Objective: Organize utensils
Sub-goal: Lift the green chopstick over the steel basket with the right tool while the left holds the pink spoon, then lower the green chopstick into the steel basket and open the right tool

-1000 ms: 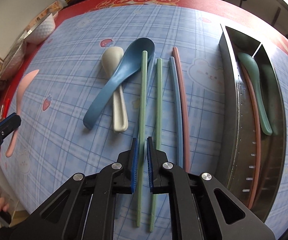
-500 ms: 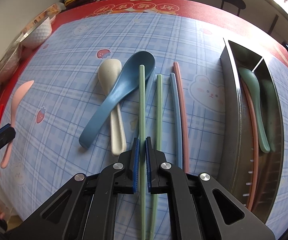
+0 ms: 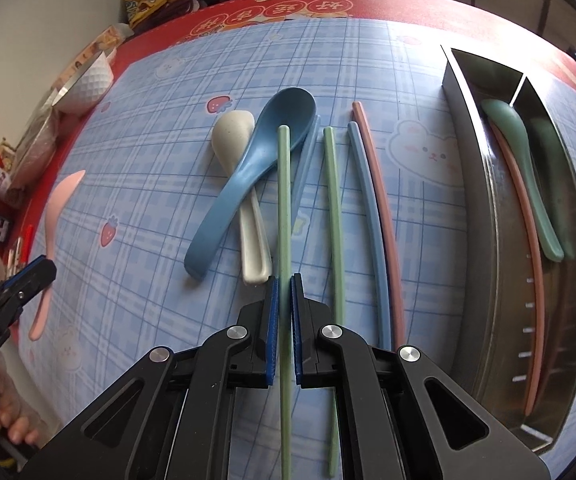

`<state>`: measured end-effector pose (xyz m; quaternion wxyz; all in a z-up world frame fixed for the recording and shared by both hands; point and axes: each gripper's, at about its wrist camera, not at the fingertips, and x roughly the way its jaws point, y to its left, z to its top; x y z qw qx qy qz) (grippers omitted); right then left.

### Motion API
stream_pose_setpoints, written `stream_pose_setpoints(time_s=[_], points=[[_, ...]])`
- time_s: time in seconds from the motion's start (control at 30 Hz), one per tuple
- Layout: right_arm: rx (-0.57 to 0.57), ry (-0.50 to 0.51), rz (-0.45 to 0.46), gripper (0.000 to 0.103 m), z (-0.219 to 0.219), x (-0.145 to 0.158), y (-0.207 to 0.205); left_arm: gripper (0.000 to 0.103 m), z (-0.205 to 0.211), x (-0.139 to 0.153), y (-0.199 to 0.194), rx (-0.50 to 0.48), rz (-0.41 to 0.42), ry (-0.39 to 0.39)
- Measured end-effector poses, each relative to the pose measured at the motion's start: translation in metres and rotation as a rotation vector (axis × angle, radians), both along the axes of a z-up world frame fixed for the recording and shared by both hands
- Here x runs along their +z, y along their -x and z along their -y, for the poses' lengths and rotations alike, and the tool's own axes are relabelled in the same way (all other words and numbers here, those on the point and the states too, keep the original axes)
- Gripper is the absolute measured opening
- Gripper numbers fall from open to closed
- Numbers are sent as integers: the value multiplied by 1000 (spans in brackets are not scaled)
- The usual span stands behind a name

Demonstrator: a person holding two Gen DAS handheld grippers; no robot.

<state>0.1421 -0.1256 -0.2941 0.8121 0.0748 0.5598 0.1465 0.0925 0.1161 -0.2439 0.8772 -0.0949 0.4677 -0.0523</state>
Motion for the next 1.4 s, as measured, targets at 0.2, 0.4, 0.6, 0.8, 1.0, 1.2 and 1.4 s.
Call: stream_pose_setpoints(time_s=[0.2, 0.4, 0.6, 0.8, 1.0, 1.2, 1.4], points=[[-32, -64, 54, 6, 20, 17, 6, 13, 12, 4, -4, -21, 2, -5], [-86, -109, 95, 6, 42, 34, 7, 13, 28, 9, -9, -51, 13, -19], [-156, -133, 154, 6, 79, 54, 4, 13, 41, 12, -12, -63, 17, -24], [-208, -55, 175, 6, 113, 53, -9, 13, 50, 13, -13, -62, 19, -29], [-181, 65, 166, 6, 126, 36, -24, 13, 59, 13, -11, -51, 15, -40], [-159, 87, 109, 6, 125, 14, -37, 13, 63, 14, -5, -29, 12, -51], [-144, 67, 69, 6, 120, 0, -41, 13, 64, 13, 1, -4, 2, -59]])
